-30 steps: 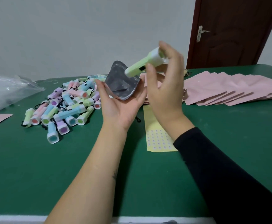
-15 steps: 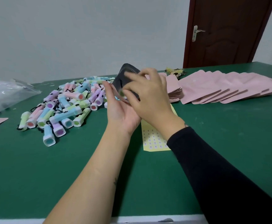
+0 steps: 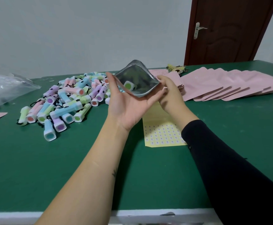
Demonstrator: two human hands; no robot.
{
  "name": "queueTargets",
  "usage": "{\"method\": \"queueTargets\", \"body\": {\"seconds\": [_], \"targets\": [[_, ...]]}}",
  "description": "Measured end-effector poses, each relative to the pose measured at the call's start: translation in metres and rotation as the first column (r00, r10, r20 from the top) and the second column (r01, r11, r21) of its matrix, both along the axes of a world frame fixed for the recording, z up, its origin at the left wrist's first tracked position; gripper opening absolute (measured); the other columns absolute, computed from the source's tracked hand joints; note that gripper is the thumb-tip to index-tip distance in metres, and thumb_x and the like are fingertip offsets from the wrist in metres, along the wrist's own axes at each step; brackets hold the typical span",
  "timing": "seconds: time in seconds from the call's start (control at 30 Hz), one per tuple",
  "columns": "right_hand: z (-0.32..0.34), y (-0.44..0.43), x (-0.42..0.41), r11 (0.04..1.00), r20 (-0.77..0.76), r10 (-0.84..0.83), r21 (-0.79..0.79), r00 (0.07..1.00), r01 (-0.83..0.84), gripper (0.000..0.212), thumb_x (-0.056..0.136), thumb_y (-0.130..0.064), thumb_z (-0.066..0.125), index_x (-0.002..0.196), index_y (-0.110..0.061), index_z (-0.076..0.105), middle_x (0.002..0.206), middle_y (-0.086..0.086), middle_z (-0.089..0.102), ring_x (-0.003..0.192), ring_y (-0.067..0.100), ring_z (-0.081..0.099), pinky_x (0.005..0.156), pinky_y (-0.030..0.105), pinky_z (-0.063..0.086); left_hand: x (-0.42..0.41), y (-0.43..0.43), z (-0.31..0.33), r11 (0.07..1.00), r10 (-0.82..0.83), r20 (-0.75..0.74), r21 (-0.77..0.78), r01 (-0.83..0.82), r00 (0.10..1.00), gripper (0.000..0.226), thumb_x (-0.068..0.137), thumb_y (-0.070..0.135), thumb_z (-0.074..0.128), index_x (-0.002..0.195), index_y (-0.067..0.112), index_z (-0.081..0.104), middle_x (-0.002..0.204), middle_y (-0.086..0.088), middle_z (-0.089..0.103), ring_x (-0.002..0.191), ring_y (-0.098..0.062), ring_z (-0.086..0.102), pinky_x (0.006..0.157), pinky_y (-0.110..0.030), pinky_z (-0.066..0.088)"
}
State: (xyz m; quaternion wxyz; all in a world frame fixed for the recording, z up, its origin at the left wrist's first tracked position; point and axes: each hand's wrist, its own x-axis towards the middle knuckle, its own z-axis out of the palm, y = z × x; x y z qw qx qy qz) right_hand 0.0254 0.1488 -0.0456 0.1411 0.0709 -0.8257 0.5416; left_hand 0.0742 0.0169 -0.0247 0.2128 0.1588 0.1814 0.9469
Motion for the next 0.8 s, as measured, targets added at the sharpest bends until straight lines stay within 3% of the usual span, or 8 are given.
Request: {"method": "queueTargets", "body": {"seconds": [0.1, 0.2, 0.33, 0.43, 0.53, 0.6, 0.67, 0.8], "targets": [[0.01, -0.006, 0.003, 0.982, 0.026, 0.025, -0.186, 0.999, -0.02, 0.031, 0.101, -0.005, 0.041, 0.129, 0.004, 0.053, 0.134, 0.025, 0.052, 0.124, 0.035, 0.051, 0.109, 0.044, 0.041, 0.002, 0.005, -0.001, 0.994, -0.089, -0.058, -0.076, 0.085, 0.994, 0.106, 0.077, 0.086, 0.039, 0.143, 0.003, 0.042, 0.144, -0.03, 0.044, 0.124, -0.056, 0.044, 0.094, -0.064, 0.045], [0.011, -0.004, 0.002, 0.882, 0.094, 0.123, -0.466, 0.988, -0.065, 0.028, 0.1, 0.001, 0.037, 0.09, -0.006, 0.062, 0.092, 0.009, 0.061, 0.087, 0.021, 0.058, 0.08, 0.024, 0.053, 0.0, 0.0, -0.005, 0.978, -0.108, -0.083, -0.188, 0.091, 0.991, 0.116, 0.072, 0.091, 0.027, 0.149, 0.004, 0.033, 0.15, -0.031, 0.035, 0.128, -0.054, 0.041, 0.092, -0.063, 0.045], [0.008, 0.003, 0.0, 0.898, 0.046, 0.077, -0.438, 0.996, -0.049, 0.019, 0.101, -0.009, 0.045, 0.093, -0.01, 0.062, 0.082, 0.0, 0.061, 0.072, 0.008, 0.056, 0.063, 0.014, 0.046, -0.009, -0.015, -0.002, 0.907, 0.081, -0.055, -0.41, -0.097, 0.995, 0.121, 0.064, 0.096, 0.018, 0.136, 0.001, 0.043, 0.133, -0.018, 0.06, 0.119, -0.03, 0.062, 0.081, -0.048, 0.059], [0.005, 0.01, 0.003, 0.949, -0.018, 0.1, -0.299, 0.995, -0.101, 0.013, 0.098, -0.025, 0.055, 0.096, -0.022, 0.068, 0.088, -0.013, 0.069, 0.08, 0.001, 0.061, 0.066, 0.007, 0.046, -0.019, -0.028, -0.003, 0.616, 0.506, -0.133, -0.636, -0.465, 0.852, 0.076, 0.082, 0.084, 0.03, 0.102, 0.014, 0.053, 0.085, 0.004, 0.054, 0.07, -0.009, 0.058, 0.058, -0.024, 0.047], [0.006, 0.011, 0.005, 0.941, 0.016, 0.153, -0.306, 0.988, -0.141, 0.012, 0.097, -0.027, 0.057, 0.096, -0.025, 0.068, 0.097, -0.009, 0.072, 0.094, 0.01, 0.066, 0.081, 0.02, 0.05, -0.021, -0.039, -0.009, 0.185, 0.577, -0.455, -0.736, -0.651, 0.678, 0.049, 0.088, 0.068, 0.053, 0.108, 0.022, 0.056, 0.095, 0.015, 0.056, 0.081, 0.0, 0.058, 0.071, -0.025, 0.043], [0.007, 0.01, 0.005, 0.933, 0.036, 0.19, -0.319, 0.981, -0.169, 0.019, 0.096, -0.025, 0.059, 0.097, -0.009, 0.07, 0.099, 0.011, 0.073, 0.088, 0.019, 0.062, 0.084, 0.033, 0.05, -0.019, -0.043, -0.01, 0.197, 0.555, -0.504, -0.694, -0.693, 0.662, 0.044, 0.087, 0.055, 0.065, 0.118, 0.023, 0.062, 0.115, 0.012, 0.069, 0.107, -0.006, 0.065, 0.09, -0.031, 0.05], [0.005, 0.01, 0.005, 0.927, 0.049, 0.232, -0.314, 0.971, -0.206, 0.032, 0.094, -0.027, 0.061, 0.099, 0.005, 0.064, 0.09, 0.019, 0.063, 0.082, 0.021, 0.051, 0.078, 0.036, 0.042, -0.017, -0.043, -0.008, 0.219, 0.575, -0.517, -0.65, -0.728, 0.634, 0.027, 0.087, 0.043, 0.069, 0.106, 0.024, 0.069, 0.11, 0.006, 0.074, 0.108, -0.015, 0.067, 0.094, -0.035, 0.05], [0.009, 0.01, 0.005, 0.89, 0.113, 0.33, -0.368, 0.937, -0.269, 0.034, 0.086, -0.034, 0.07, 0.099, -0.003, 0.068, 0.096, 0.005, 0.072, 0.087, 0.021, 0.066, 0.085, 0.04, 0.052, -0.017, -0.039, -0.006, 0.169, 0.606, -0.523, -0.652, -0.739, 0.599, 0.015, 0.087, 0.033, 0.073, 0.077, 0.026, 0.066, 0.074, 0.016, 0.07, 0.068, 0.001, 0.065, 0.057, -0.014, 0.045]]}}
